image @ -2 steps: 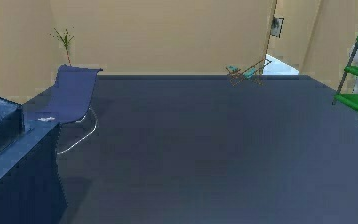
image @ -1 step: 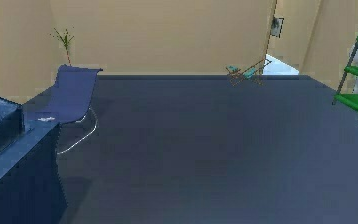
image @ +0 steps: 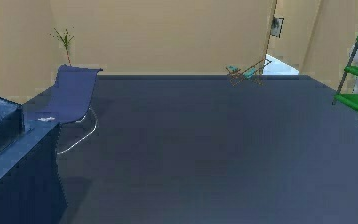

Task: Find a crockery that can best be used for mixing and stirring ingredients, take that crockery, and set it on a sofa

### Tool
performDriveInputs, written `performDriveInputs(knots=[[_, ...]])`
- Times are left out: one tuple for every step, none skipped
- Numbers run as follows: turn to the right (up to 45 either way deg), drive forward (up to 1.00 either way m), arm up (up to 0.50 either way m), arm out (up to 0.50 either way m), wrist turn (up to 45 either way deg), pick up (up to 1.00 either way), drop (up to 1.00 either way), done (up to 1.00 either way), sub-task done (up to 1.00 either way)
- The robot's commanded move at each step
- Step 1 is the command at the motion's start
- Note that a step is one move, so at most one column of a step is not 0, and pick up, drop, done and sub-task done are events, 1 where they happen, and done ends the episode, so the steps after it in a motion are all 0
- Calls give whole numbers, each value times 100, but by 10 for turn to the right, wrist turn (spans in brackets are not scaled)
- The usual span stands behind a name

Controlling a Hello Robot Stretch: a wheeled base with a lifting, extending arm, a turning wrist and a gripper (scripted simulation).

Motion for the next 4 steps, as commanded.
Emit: performDriveInputs(knots=[[0, 0, 20, 0, 0, 0, 0, 0, 0], [0, 0, 0, 0, -450, 0, 0, 0, 0], [0, 0, 0, 0, -450, 0, 0, 0, 0], [0, 0, 0, 0, -240, 0, 0, 0, 0]])
